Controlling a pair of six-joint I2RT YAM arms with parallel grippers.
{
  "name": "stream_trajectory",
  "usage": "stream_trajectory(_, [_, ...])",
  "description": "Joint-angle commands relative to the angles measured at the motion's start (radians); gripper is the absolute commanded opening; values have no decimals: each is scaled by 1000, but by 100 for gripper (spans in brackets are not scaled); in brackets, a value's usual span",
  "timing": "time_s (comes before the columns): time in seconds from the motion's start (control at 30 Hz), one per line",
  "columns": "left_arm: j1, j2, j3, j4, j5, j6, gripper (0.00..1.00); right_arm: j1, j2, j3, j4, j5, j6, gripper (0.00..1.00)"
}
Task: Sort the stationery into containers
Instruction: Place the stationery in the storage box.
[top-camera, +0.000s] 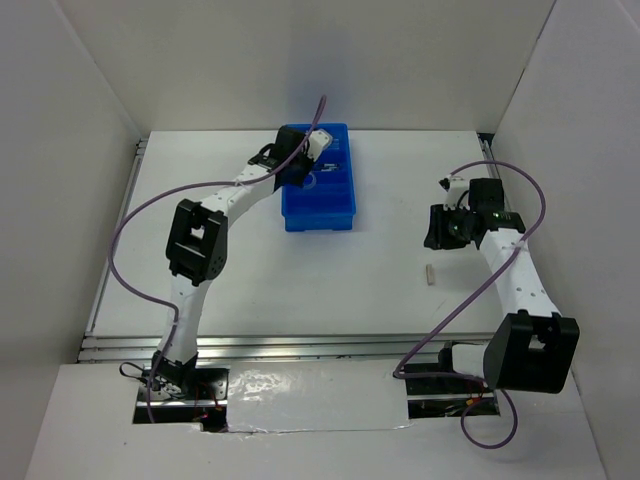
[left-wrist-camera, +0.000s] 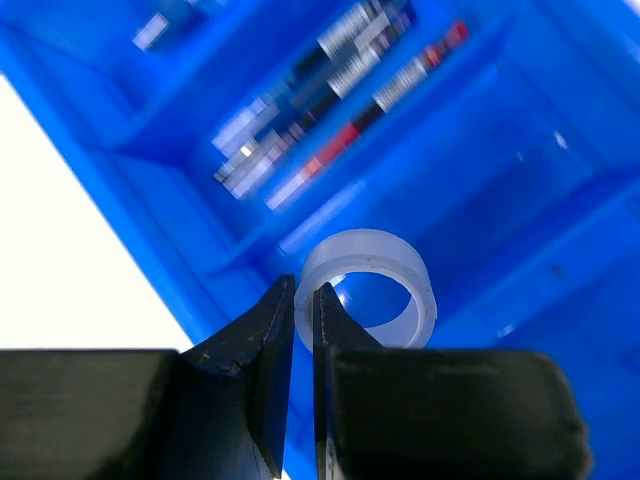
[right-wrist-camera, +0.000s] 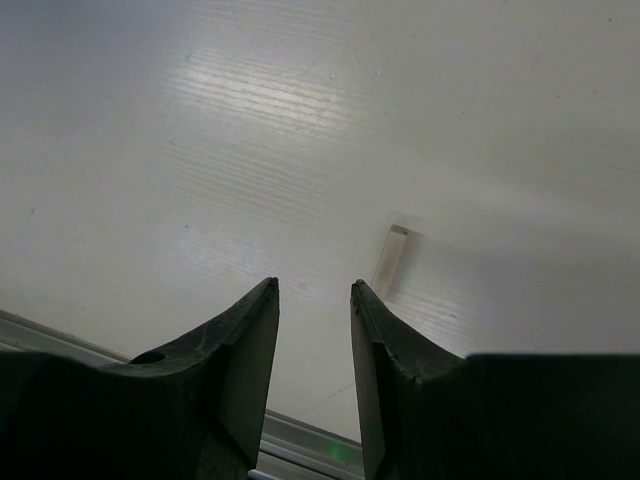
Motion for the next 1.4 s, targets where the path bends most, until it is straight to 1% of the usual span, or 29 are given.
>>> stream_trajectory(0.0, [-9,8,69,101,-54,-25,18,-11,7,-5,3,-16,-11,42])
stream_trajectory(0.1, [-9,17,70,119,-64,-24,18,-14,13,-8,3,-19,-15,42])
stream_trajectory(0.3, [-19,66,119,95,-85,9,19,-16,31,-5,11,-26,-13,42])
stream_trajectory(0.4, [-25,73,106,96,-87,15,20,-16,44,4,8,-23,-10,43])
stream_trajectory(0.57, [-40,82,87,105,-105,33,26,-16,70,18,-2,-8,-5,45])
stream_trajectory(0.67, [-43,83,90,102,-107,33,33,-16,76,21,-6,7,-4,47])
stream_trajectory(0.7, [-45,83,90,102,-110,33,40,-16,80,21,-9,12,-2,47])
stream_trajectory(0.8, [-48,80,90,96,-110,39,49,-16,96,29,-22,24,-2,49])
stream_trajectory(0.9, [-49,67,87,93,-104,39,51,-16,106,29,-23,34,1,49])
stream_trajectory(1.0, [-49,16,73,108,-94,21,54,-13,125,26,-28,58,4,49])
stream_trajectory(1.07, [-49,-44,56,119,-84,3,56,-13,143,27,-41,76,7,47])
stream_trajectory(1.13, [-48,-109,38,116,-70,-20,60,-11,174,27,-49,84,11,45])
stream_trajectory(1.17, [-48,-131,29,108,-65,-27,67,-11,192,29,-60,90,12,44])
stream_trajectory(1.2, [-46,-181,18,104,-56,-34,69,-8,203,29,-63,90,10,44])
stream_trajectory(1.27, [-43,-232,-31,93,-30,-47,73,-5,223,29,-75,96,7,42])
stream_trajectory(1.3, [-40,-289,-78,91,-18,-54,77,-4,246,24,-75,104,8,42])
stream_trajectory(1.33, [-37,-314,-101,90,-18,-60,79,-2,257,21,-74,109,8,42])
stream_trajectory(1.37, [-32,-341,-124,87,1,-63,83,-2,272,18,-63,115,5,42])
